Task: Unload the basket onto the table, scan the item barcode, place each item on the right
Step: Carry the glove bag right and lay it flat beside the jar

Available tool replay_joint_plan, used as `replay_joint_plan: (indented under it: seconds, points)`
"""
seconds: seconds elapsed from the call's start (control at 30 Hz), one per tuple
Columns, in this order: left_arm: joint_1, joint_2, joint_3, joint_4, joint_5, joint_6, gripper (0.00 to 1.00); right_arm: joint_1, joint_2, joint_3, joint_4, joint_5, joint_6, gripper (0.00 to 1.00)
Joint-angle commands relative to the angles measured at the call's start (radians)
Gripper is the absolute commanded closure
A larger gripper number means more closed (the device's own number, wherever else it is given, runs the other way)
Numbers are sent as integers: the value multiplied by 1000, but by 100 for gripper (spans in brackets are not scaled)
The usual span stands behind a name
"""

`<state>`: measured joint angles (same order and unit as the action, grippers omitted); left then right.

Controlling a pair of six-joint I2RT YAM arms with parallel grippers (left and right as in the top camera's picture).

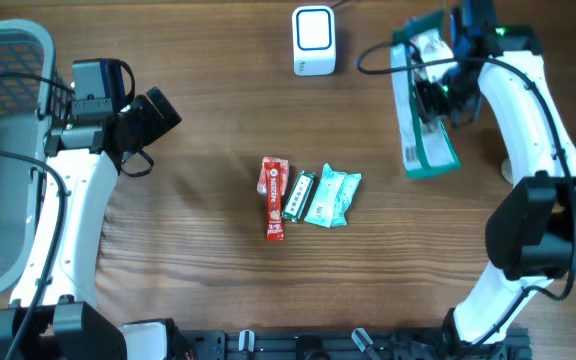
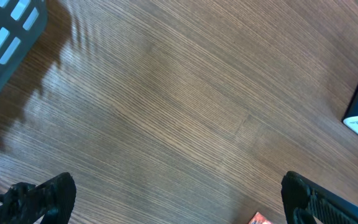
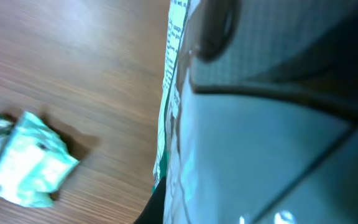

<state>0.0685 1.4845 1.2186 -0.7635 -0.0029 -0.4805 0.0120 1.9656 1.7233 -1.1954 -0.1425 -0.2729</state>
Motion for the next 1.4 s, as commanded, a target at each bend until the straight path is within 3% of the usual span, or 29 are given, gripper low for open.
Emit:
replay_joint_plan:
  seconds: [0.0,0.03,0.1,0.13,0.2,0.3,0.37,0.53,0.6,0.7,0.73,0.87,1.17,1.37]
  points:
    - [4,-9,8,-1,-10,1,0,-61,8,-95,60,-34,11,96]
    - [4,-9,8,-1,-10,1,0,-74,8,-116,77,-26,11,93]
    - [4,-9,8,-1,-10,1,0,-95,8,-151,112,12,15,57]
    - [4,-9,8,-1,-10,1,0,-105,8,-167,135,35,23,49]
    - [4,-9,8,-1,-10,1,0,-113,8,-178,162,72,74,47]
    - [4,-9,8,-1,-10,1,0,-113,7,-179,218,127,194,37]
    - [4,-9,8,-1,-10,1,0,-111,7,-179,249,131,231,36]
    - [4,-9,8,-1,-10,1,0,-70,7,-179,292,-85,283,52]
    - [4,-9,8,-1,-10,1,0,-35,7,-179,306,-194,297,69]
    - [4,-9,8,-1,-10,1,0,20,8,-179,319,-179,391,93]
    - [4,-9,8,-1,-10,1,0,47,8,-181,330,-148,430,96]
    - [4,-9,8,-1,-10,1,0,132,8,-214,406,-16,568,96]
    - [4,-9,8,-1,-10,1,0,266,8,-463,741,152,651,96]
    - [4,-9,8,-1,-10,1,0,234,8,-546,734,336,639,96]
